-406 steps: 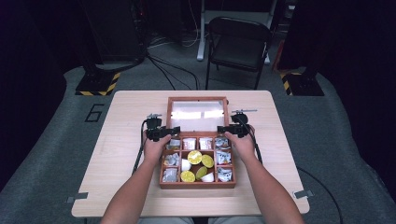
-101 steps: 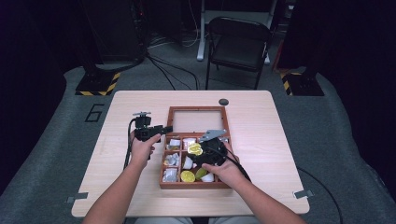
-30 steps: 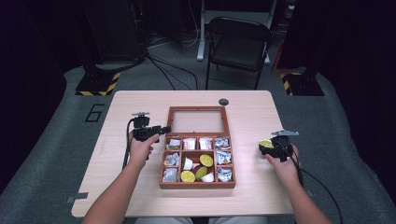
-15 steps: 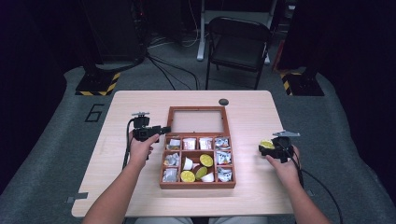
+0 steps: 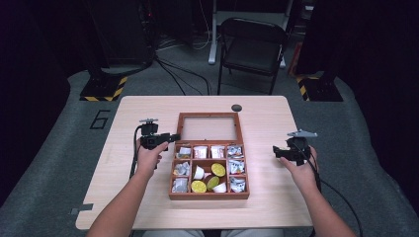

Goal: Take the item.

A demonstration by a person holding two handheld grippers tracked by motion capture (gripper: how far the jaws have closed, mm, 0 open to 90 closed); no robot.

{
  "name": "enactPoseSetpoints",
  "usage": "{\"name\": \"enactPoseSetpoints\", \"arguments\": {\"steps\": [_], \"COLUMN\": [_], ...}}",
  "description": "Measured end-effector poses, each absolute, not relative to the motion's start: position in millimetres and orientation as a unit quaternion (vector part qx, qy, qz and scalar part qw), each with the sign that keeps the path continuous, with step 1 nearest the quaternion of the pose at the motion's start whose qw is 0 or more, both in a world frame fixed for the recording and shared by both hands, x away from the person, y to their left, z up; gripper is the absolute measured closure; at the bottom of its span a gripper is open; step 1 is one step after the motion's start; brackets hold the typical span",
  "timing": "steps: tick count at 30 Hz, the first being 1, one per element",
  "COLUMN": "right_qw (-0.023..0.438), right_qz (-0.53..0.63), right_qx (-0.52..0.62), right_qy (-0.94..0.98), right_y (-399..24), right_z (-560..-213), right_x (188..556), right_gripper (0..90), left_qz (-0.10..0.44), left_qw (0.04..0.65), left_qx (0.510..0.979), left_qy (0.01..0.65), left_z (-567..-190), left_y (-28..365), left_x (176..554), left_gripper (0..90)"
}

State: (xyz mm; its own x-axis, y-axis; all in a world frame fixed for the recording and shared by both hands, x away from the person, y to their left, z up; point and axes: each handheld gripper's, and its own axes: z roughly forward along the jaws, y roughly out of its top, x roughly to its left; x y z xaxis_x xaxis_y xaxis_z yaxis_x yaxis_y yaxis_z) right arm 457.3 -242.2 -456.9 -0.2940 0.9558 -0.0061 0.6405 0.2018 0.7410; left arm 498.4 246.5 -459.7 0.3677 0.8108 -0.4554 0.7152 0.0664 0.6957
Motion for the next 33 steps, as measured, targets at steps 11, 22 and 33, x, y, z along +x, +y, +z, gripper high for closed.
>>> {"name": "enactPoseSetpoints", "arguments": {"steps": [11, 22, 33], "right_qw": [0.219, 0.193, 0.189], "right_qz": [0.348, 0.374, 0.375], "right_qx": [0.5, 0.477, 0.472], "right_qy": [0.762, 0.771, 0.776], "right_y": [-193.6, -162.3, -145.6], "right_z": [-423.2, -407.6, -411.7], "right_x": [463.6, 468.9, 477.1], "right_gripper": [32.1, 32.9, 36.4], "left_qz": [0.05, 0.052, 0.052], "left_qw": [0.47, 0.466, 0.466], "left_qx": [0.68, 0.686, 0.687], "left_qy": [0.561, 0.557, 0.555], "left_z": [-458.8, -458.9, -461.3], "left_y": [247.1, 247.4, 246.4], "left_x": [498.7, 498.9, 501.0], "left_gripper": [38.4, 38.4, 38.6]}}
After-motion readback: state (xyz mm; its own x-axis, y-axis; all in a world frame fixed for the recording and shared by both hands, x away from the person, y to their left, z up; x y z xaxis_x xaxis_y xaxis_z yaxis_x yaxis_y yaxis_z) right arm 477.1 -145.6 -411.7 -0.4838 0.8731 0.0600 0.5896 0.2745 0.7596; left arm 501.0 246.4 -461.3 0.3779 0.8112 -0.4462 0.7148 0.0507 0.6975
